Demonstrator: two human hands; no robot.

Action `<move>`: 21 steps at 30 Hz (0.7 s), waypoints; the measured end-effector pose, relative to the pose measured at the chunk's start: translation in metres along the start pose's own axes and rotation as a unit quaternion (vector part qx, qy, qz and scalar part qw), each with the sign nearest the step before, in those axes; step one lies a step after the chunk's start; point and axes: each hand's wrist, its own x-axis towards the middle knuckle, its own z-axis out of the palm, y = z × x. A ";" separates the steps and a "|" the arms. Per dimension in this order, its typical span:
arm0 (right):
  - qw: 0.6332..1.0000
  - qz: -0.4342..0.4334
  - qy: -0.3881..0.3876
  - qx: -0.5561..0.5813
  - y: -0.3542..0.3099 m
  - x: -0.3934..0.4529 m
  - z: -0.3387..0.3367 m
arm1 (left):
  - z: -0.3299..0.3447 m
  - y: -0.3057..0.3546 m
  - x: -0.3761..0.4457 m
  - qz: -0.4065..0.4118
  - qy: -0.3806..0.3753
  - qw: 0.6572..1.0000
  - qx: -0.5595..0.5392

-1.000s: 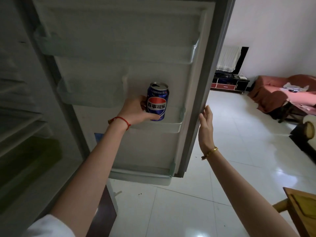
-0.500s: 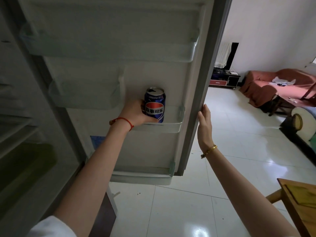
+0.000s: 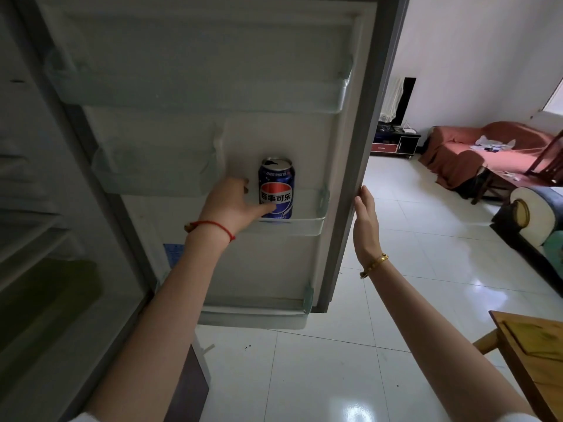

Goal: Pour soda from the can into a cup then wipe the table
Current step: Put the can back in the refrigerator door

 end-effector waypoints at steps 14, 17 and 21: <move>1.000 -0.008 0.019 -0.002 -0.008 -0.038 -0.004 | 0.068 -0.015 -0.142 0.172 0.170 0.969 -0.048; 1.000 -0.013 0.014 0.003 -0.011 -0.057 -0.009 | 0.086 -0.005 -0.165 0.143 0.129 0.979 -0.071; 0.999 -0.031 -0.001 0.010 -0.016 -0.086 -0.017 | 0.104 0.009 -0.186 0.100 0.113 0.984 -0.098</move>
